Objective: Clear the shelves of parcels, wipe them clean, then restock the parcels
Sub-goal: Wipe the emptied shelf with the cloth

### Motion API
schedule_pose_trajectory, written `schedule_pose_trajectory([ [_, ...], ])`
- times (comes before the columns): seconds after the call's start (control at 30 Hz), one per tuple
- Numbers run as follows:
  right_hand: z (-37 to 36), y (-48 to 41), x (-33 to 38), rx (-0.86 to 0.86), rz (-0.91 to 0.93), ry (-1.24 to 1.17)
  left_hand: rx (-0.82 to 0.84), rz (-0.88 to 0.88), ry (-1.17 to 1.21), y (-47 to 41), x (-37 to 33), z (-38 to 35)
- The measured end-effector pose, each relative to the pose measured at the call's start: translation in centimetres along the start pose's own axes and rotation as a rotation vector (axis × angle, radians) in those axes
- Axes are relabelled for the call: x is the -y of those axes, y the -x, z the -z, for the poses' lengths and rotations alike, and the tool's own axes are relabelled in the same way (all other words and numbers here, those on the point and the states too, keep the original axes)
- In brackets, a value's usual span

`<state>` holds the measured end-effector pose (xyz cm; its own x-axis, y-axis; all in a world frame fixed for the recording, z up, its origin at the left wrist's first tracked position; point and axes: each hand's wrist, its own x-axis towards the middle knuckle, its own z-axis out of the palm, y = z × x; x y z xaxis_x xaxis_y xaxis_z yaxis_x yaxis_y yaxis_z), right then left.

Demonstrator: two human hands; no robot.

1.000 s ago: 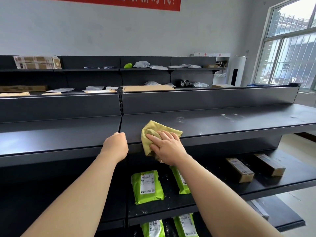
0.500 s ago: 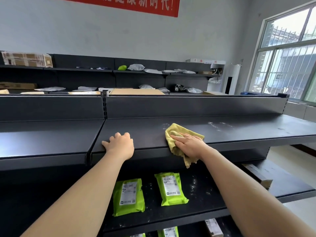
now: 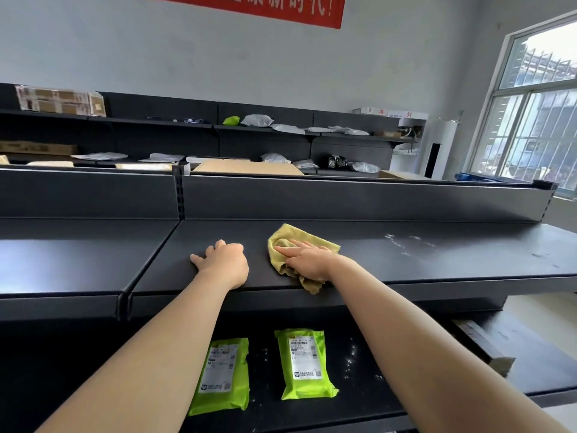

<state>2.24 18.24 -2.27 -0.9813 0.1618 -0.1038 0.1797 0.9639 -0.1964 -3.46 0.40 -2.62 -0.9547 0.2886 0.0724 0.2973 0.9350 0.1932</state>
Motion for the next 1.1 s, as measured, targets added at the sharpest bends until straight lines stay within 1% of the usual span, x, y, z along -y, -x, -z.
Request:
schedule_pose_trajectory([
  [0.2,0.4,-3.5,0.9,0.009,-0.006,0.017,-0.016,-0.003,0.026,-2.0,-1.1,-0.7],
  [0.4,1.0,-6.3,-0.4,0.006,-0.018,0.025,-0.041,-0.027,0.063,-3.9,-1.3,-1.2],
  [0.57,1.6,-7.3,-3.6,-0.004,-0.092,0.031,-0.067,-0.049,0.11,-4.8,-1.0,-1.7],
  [0.73,2.3,-6.1,-8.1,-0.03,-0.212,0.017,-0.083,-0.057,0.138,-4.7,-0.8,-2.0],
  [0.8,2.4,-5.7,-9.0,-0.048,-0.225,0.014,-0.096,-0.059,0.134,-4.6,-0.7,-2.0],
  [0.97,2.0,-6.4,-8.7,-0.113,-0.1,0.071,-0.138,-0.149,0.134,-4.4,-1.1,-2.0],
  [1.1,1.9,-8.3,-6.4,-0.058,0.025,0.062,-0.12,-0.187,0.144,-4.6,-1.3,-1.9],
])
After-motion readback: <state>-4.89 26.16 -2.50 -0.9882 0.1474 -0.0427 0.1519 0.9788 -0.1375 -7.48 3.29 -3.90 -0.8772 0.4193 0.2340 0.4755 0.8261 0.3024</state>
